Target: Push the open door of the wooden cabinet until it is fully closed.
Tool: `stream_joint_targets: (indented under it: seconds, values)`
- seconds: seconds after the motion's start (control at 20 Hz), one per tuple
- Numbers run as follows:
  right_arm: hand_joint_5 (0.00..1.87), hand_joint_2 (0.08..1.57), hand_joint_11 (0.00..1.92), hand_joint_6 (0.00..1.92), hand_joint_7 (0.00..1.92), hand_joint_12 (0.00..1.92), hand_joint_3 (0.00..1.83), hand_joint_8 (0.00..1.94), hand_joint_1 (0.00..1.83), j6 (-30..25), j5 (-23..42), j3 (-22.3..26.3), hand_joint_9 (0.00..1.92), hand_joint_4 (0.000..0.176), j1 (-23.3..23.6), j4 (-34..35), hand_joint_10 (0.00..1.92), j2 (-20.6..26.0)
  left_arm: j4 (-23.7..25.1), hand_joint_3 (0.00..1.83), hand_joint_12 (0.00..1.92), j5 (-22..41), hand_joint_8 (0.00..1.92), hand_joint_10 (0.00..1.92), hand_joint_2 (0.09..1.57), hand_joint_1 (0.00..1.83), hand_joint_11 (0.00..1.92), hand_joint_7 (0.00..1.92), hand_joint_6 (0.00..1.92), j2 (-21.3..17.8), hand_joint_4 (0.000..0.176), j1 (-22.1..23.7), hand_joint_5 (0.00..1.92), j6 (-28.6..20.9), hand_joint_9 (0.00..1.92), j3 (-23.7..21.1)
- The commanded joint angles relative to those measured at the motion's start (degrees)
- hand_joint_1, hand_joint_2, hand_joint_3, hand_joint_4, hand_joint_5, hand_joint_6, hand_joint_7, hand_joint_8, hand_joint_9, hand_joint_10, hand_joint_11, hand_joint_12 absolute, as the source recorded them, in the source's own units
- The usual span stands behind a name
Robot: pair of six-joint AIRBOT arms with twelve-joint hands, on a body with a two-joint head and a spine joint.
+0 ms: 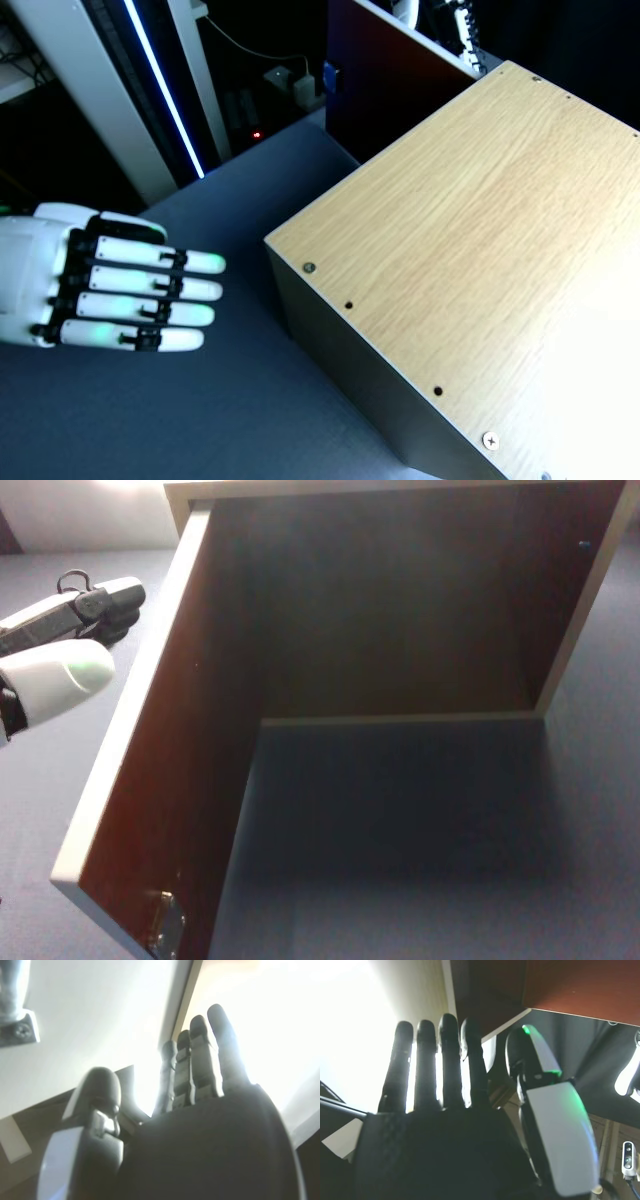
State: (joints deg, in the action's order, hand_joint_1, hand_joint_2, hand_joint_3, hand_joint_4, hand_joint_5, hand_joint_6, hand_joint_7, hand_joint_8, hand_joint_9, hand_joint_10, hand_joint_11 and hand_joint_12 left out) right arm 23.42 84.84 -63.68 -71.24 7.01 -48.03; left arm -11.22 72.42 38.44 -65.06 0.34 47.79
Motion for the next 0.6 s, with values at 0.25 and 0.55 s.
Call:
stream_joint_targets:
  seconds: [0.25, 0.55]
  values:
    - [0.39, 1.32, 0.1, 0.0, 0.43, 0.64, 0.01, 0.0, 0.52, -0.5, 6.94, -0.28, 0.38, 0.0, 0.52, 1.65, 0.01, 0.07, 0.75, 0.0, 0.17, 5.89, 0.0, 0.0, 1.34, 0.0, 0.11, 0.21, 0.01, 0.15, 0.014, 0.73, 0.12, -0.34, 0.2, 0.24]
    - [0.38, 1.33, 0.1, 0.0, 0.43, 0.62, 0.0, 0.0, 0.57, -0.6, 6.93, -0.35, 0.38, 0.0, 0.53, 1.65, 0.0, 0.07, 3.91, 0.0, 0.06, 3.75, 0.0, 0.0, 1.4, 0.0, 0.17, 0.25, 0.0, 0.24, 0.006, 1.64, 0.18, -0.34, 0.23, 0.91]
